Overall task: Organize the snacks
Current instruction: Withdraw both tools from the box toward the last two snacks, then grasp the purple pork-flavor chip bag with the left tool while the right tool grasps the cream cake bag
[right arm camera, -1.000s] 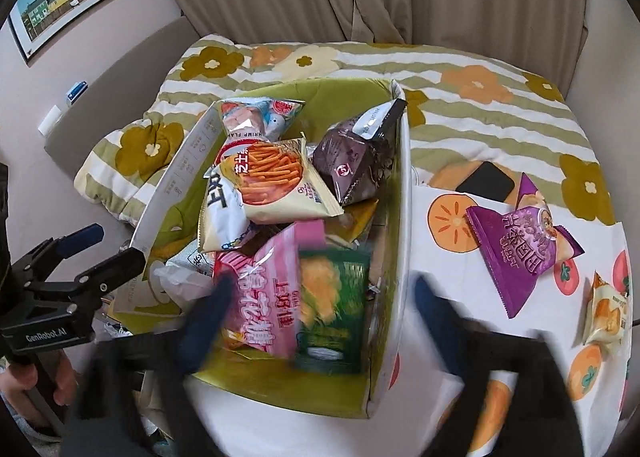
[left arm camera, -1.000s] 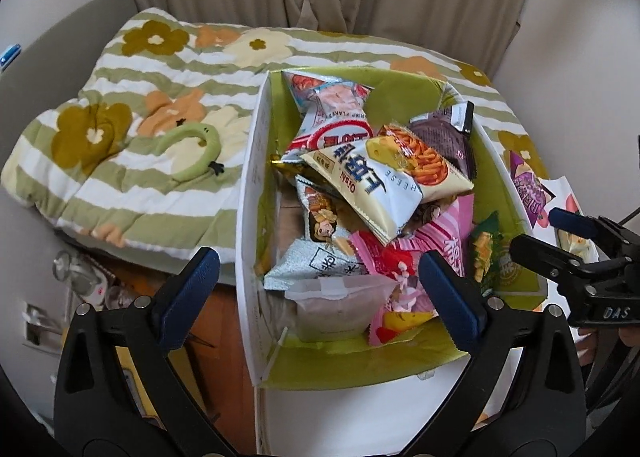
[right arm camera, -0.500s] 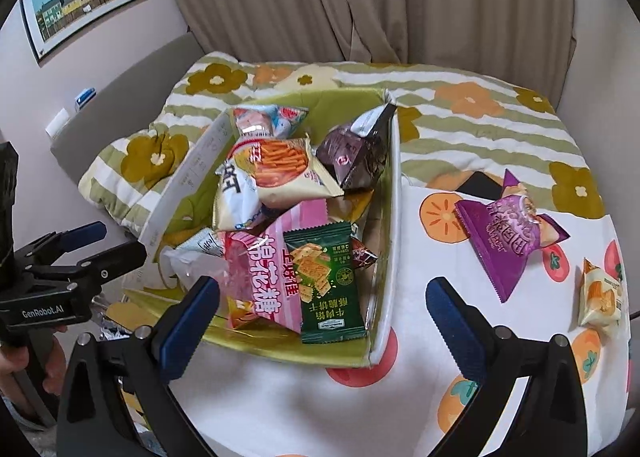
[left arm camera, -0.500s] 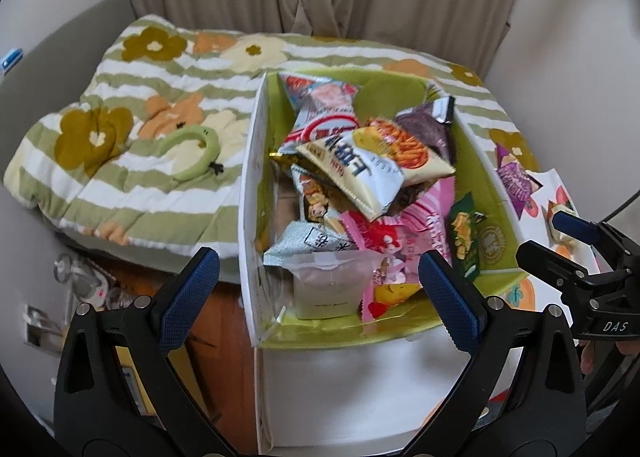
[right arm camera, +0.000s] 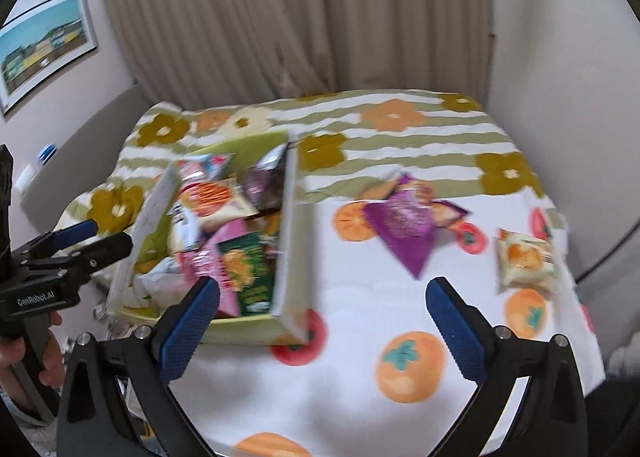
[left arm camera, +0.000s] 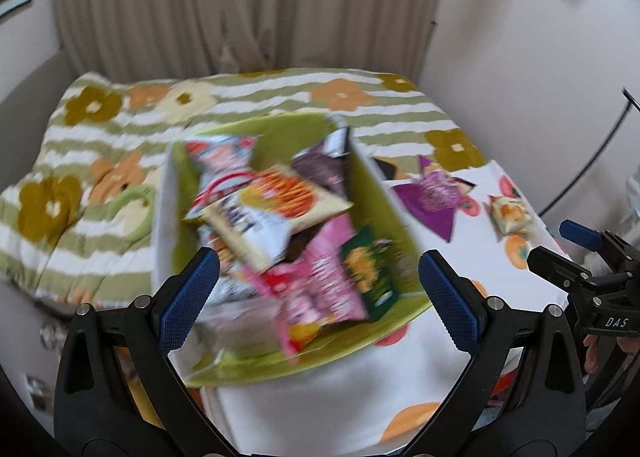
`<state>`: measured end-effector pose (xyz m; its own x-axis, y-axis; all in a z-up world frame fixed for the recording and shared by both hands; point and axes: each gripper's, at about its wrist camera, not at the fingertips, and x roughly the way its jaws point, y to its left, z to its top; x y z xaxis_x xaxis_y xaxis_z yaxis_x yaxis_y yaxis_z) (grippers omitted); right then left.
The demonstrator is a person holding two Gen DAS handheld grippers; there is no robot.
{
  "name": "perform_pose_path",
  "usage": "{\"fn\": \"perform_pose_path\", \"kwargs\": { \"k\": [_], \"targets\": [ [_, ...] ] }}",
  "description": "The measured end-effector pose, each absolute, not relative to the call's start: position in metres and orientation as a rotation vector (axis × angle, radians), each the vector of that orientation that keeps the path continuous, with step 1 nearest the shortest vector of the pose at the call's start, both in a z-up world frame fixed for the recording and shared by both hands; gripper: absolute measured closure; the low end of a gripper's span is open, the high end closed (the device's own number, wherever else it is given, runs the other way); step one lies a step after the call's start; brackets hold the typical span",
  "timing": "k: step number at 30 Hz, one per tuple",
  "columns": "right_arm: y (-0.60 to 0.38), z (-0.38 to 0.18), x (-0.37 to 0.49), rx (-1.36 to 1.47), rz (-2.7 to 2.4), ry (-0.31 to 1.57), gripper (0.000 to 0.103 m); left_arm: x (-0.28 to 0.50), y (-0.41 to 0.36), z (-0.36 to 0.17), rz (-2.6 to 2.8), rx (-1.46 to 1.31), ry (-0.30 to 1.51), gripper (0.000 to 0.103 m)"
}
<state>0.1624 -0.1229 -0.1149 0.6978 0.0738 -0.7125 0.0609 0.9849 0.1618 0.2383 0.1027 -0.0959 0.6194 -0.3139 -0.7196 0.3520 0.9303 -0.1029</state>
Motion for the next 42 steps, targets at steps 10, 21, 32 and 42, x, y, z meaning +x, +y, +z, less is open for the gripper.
{"fn": "perform_pose_path", "kwargs": {
  "k": [10,21,32,42],
  "targets": [
    [-0.226,-0.125,0.153,0.230,-0.165,0.827,0.000,0.274,-0.026,-0.099,-0.525,0.200,0.834,0.004],
    [-0.309,-0.166,0.185,0.218,-0.247,0.933,0.000,0.342,-0.152,-0.164,-0.567,0.385,1.005,0.004],
    [-0.337,-0.223,0.229,0.161,-0.283,1.002,0.000,0.392,-0.210,-0.241,-0.530,0.581,1.167,0.004],
    [-0.328,-0.257,0.255,0.044,-0.345,1.001,0.000,0.416,-0.222,-0.278,-0.514,0.630,1.226,0.004]
  ]
}}
